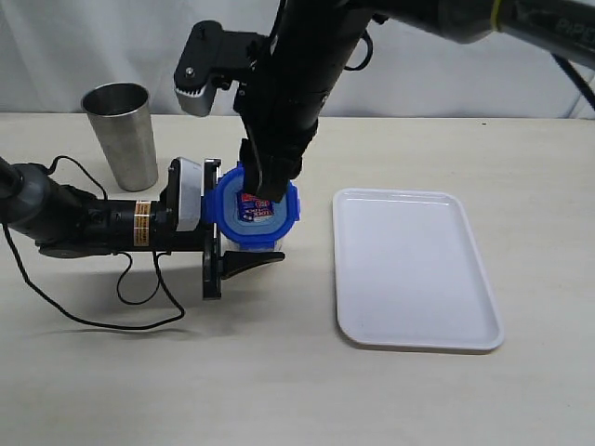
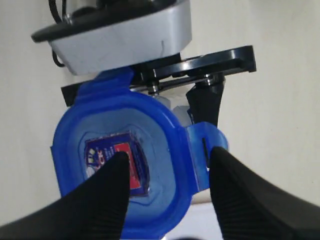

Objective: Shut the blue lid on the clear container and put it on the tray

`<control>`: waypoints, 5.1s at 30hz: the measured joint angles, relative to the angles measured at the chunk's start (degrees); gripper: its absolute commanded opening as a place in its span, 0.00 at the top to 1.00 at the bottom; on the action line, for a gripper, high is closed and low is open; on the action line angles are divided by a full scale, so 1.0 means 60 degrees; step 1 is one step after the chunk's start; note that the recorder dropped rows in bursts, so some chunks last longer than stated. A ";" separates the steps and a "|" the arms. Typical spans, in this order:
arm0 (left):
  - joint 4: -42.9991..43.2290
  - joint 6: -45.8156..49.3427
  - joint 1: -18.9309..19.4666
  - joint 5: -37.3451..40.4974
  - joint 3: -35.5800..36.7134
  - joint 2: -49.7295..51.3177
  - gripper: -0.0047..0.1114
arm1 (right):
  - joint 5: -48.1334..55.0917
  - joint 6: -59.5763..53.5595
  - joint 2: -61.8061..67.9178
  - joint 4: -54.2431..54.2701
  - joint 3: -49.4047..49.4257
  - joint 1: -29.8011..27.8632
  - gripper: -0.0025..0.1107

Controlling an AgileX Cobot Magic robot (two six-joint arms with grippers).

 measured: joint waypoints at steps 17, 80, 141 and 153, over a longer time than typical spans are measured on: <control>0.0136 0.0176 0.0000 -0.0020 0.0000 0.0000 0.96 | -0.0046 0.0027 0.0357 -0.1090 -0.0193 0.0658 0.64; 0.0184 -0.0122 -0.0002 0.0061 0.0000 0.0000 0.96 | -0.0206 0.0780 0.0053 -0.0041 0.0611 -0.0007 0.49; 0.0270 -0.0269 0.0015 0.0061 0.0000 -0.0007 0.96 | -0.0373 -0.0162 0.0306 0.0647 0.0539 -0.0107 0.69; 0.0440 -0.0069 0.0015 0.0044 0.0000 -0.0007 0.96 | -0.0563 0.0060 0.0186 0.0898 0.0921 -0.0119 0.71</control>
